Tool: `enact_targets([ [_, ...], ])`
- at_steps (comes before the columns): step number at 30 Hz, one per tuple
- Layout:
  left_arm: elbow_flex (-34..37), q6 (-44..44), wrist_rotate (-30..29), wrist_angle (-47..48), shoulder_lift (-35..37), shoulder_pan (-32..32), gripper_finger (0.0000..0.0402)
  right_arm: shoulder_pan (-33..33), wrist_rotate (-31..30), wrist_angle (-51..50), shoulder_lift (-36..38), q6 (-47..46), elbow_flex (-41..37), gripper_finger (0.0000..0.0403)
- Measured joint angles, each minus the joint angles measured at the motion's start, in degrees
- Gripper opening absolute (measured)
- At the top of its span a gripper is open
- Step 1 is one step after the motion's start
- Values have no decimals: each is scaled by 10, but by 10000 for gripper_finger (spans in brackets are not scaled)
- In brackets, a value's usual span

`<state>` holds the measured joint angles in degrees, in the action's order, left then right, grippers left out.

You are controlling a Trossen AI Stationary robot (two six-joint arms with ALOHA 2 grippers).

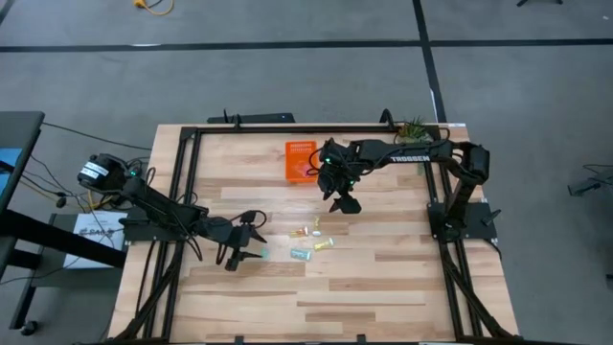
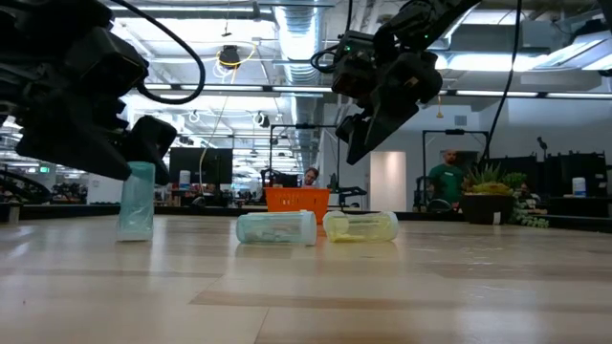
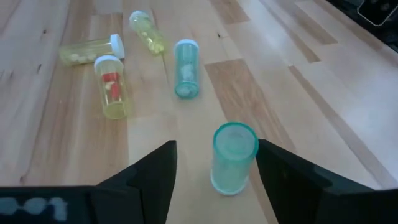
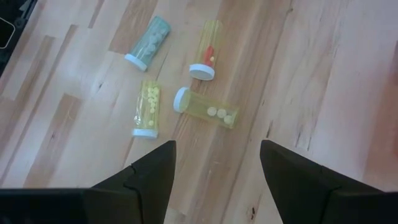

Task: Pick and place pill bottles into a basket
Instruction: Put the blue pill bottle into the orange bin

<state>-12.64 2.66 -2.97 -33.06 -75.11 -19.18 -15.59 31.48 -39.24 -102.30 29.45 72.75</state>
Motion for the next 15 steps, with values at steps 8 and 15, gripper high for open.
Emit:
enact_targets([
  [8, 0, -5, 26, -8, 0, 2, 208, 0, 0, 0, 0, 0, 0, 226],
  [15, 0, -22, 26, -7, 0, 2, 208, 0, 0, 0, 0, 0, 0, 226],
])
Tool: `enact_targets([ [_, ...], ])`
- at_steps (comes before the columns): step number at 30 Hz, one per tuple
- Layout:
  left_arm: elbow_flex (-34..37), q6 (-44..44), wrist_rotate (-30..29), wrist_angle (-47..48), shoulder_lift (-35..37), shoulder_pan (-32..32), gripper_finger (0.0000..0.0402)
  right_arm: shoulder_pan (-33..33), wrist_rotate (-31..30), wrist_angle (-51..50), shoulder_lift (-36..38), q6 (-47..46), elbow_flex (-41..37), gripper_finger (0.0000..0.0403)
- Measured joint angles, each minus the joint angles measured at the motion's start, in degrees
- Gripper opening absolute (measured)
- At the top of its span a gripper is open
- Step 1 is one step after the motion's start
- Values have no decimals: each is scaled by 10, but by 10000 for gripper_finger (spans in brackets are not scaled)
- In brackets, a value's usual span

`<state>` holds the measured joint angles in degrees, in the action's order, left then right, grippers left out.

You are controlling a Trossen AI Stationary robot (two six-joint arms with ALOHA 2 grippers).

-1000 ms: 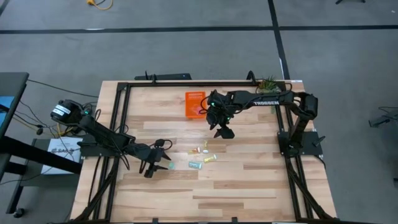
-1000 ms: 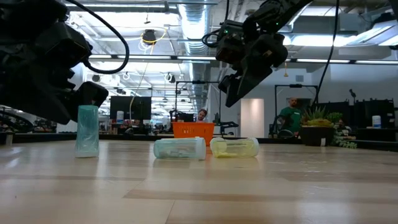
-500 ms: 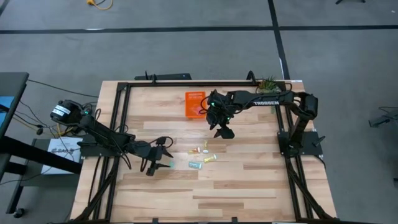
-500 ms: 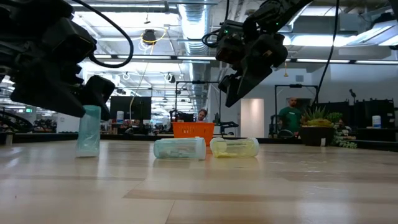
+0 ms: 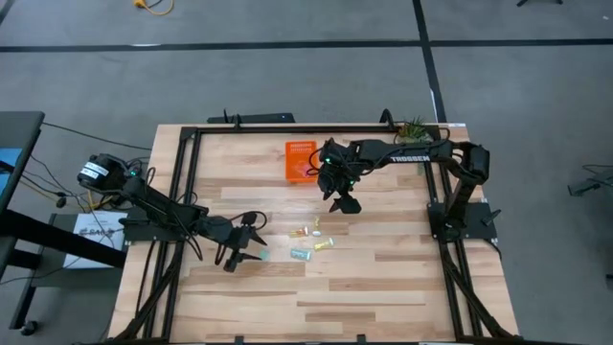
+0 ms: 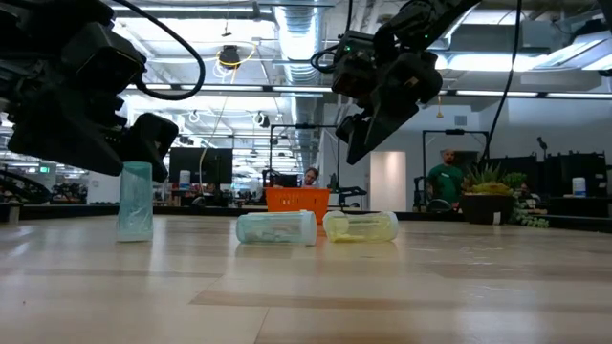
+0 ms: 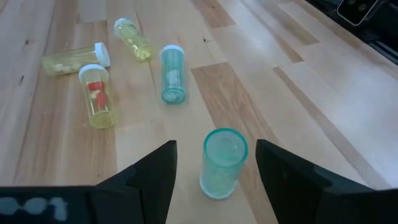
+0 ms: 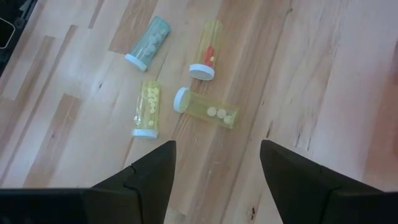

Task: Pick and place pill bottles into a basket
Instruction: Put the blue pill bottle into the orange bin

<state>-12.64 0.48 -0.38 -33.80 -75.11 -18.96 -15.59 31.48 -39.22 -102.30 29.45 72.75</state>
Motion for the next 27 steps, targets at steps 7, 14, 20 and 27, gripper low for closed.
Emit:
enact_targets([
  [7, 0, -8, -13, 0, 0, 0, 208, 0, 0, 0, 0, 0, 0, 226],
  [14, 0, -10, -7, 0, 0, 0, 208, 0, 0, 0, 0, 0, 0, 226],
  [20, 0, -10, -4, 1, 0, 0, 208, 0, 0, 0, 0, 0, 0, 226],
  [27, 0, -10, -4, 1, 0, 0, 205, 0, 0, 0, 0, 0, 0, 226],
])
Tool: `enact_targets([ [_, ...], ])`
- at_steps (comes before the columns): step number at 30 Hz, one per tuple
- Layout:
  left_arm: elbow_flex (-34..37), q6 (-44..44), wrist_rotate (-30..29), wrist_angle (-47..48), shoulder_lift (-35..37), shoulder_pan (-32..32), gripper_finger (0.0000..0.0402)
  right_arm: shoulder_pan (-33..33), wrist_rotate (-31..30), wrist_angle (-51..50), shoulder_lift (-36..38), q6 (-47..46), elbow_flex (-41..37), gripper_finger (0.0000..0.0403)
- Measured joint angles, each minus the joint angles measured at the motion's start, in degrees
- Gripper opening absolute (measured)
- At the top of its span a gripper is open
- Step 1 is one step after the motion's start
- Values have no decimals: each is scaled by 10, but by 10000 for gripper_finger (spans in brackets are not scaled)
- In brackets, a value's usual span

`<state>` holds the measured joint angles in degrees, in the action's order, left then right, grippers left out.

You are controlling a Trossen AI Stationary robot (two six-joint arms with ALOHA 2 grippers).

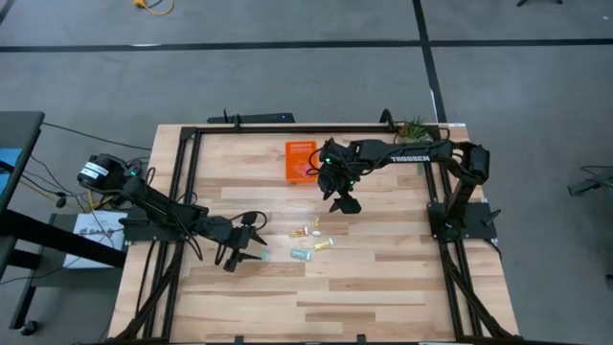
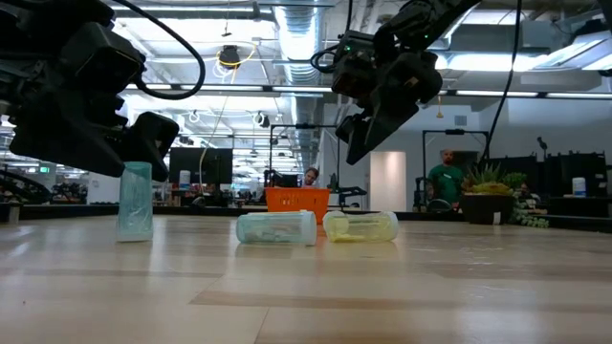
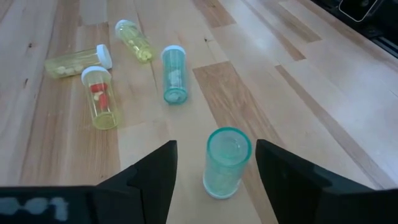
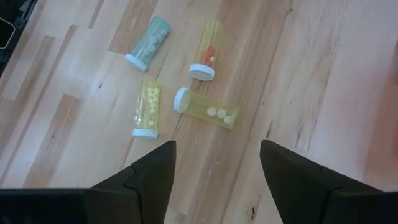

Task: Pick and place pill bottles into a basket
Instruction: Put the blue pill bottle into the orange bin

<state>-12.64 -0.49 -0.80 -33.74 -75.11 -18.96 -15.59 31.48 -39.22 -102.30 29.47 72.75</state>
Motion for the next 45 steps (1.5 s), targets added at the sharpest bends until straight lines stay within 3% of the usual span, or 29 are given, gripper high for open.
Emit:
enact_targets([
  [13, 0, -9, 5, 0, 0, 0, 95, 0, 0, 0, 0, 0, 0, 226],
  [22, -2, -68, -35, -37, 0, 0, 97, -3, -1, -5, 0, 0, 0, 226],
  [26, -30, -119, -61, -12, 0, 15, 98, -7, -3, -9, 0, 0, 0, 226],
  [35, -152, -209, -76, 157, 0, 113, 93, -23, -4, -24, 0, 0, 0, 226],
  [45, -239, -285, 75, 263, 0, 293, 92, -54, -4, -39, 0, 4, 0, 226],
])
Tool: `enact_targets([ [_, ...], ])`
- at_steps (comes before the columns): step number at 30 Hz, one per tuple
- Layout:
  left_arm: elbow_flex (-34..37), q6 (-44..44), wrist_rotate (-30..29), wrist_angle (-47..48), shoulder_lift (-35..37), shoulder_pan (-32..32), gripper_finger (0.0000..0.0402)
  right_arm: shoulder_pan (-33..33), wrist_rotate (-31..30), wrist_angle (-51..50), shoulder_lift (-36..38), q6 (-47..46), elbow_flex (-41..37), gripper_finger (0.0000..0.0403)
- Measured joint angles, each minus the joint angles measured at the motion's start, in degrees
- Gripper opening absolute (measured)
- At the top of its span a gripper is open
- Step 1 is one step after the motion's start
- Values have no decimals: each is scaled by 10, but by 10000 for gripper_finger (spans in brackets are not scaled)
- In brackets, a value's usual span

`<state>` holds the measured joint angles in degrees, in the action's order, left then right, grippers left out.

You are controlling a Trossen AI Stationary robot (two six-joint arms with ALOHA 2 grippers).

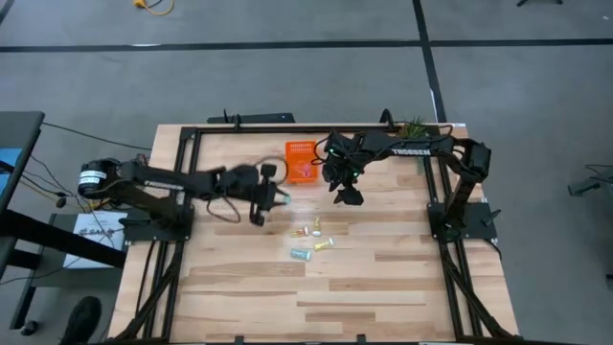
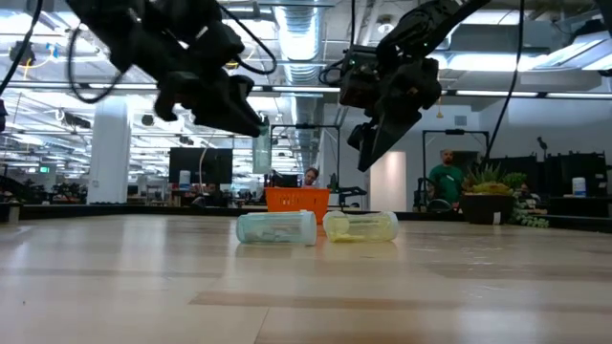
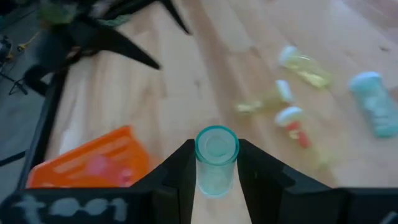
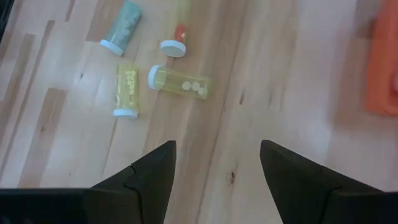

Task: Pick and place pill bottles into a basket
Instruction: Put the blue pill bottle into the orange bin

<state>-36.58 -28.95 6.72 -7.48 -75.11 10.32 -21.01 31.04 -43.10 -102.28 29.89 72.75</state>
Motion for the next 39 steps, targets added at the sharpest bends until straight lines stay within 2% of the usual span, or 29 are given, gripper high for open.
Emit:
enact_targets([
  [9, -50, -24, 175, 3, 0, 192, 92, -34, 1, 14, 0, 35, 0, 226],
  [14, -74, -46, 244, 1, -10, 250, 92, -60, 0, 46, 0, 36, 0, 226],
  [17, -99, -53, 260, 4, -49, 264, 92, -76, -1, 62, 0, 36, 0, 226],
  [23, -180, -100, 254, 56, -168, 275, 92, -93, 0, 69, 0, 35, 0, 226],
  [27, -228, -103, 276, 74, -223, 300, 91, -96, 0, 69, 0, 32, 0, 226],
  [32, -270, -106, 286, 113, -256, 324, 91, -96, 0, 69, 0, 28, 0, 226],
  [39, -278, -120, 293, 130, -261, 327, 98, -90, 1, 93, 0, 0, 0, 226],
])
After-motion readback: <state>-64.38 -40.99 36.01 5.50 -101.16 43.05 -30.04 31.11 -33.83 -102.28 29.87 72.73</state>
